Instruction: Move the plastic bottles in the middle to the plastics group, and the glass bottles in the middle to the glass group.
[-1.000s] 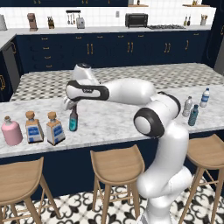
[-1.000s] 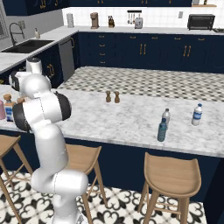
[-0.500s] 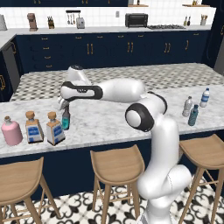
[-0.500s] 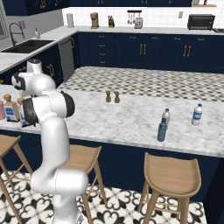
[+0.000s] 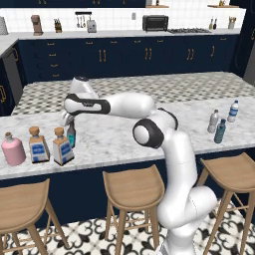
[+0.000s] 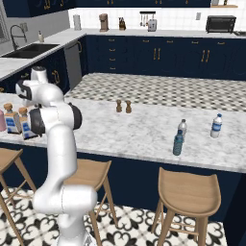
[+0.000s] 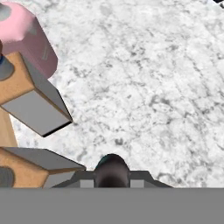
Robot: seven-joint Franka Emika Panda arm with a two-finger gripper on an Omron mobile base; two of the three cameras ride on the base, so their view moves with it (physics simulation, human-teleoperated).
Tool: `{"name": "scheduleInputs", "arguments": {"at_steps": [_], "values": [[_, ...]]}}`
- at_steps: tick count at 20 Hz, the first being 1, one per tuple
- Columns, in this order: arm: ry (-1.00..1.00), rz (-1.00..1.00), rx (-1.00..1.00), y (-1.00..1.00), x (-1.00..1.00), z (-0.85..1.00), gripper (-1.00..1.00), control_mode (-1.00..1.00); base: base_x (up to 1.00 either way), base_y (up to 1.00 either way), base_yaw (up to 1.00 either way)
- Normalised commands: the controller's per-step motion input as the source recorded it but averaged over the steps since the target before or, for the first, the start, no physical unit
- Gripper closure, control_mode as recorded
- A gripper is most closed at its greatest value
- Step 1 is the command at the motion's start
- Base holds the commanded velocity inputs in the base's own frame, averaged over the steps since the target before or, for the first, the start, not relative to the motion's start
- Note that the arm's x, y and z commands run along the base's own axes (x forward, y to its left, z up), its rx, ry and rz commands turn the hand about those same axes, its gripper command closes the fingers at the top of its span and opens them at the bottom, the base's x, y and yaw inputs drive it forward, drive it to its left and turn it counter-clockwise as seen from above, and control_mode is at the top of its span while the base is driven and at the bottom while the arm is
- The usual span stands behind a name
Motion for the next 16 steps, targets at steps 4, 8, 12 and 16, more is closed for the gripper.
{"name": "scheduleInputs", "arguments": {"at_steps": [4, 8, 12, 16], "values": [[0.01, 0.04, 0.0, 0.03, 0.16, -0.25, 1.0, -1.0, 0.0, 0.0, 0.0], [0.04, 0.03, 0.0, 0.18, 0.06, -0.27, 1.0, -1.0, 0.0, 0.0, 0.0], [0.03, 0.03, 0.0, 0.2, 0.1, -0.28, 1.0, -1.0, 0.0, 0.0, 0.0], [0.0, 0.02, 0.0, 0.09, 0.09, -0.18, 1.0, -1.0, 0.0, 0.0, 0.0]]}}
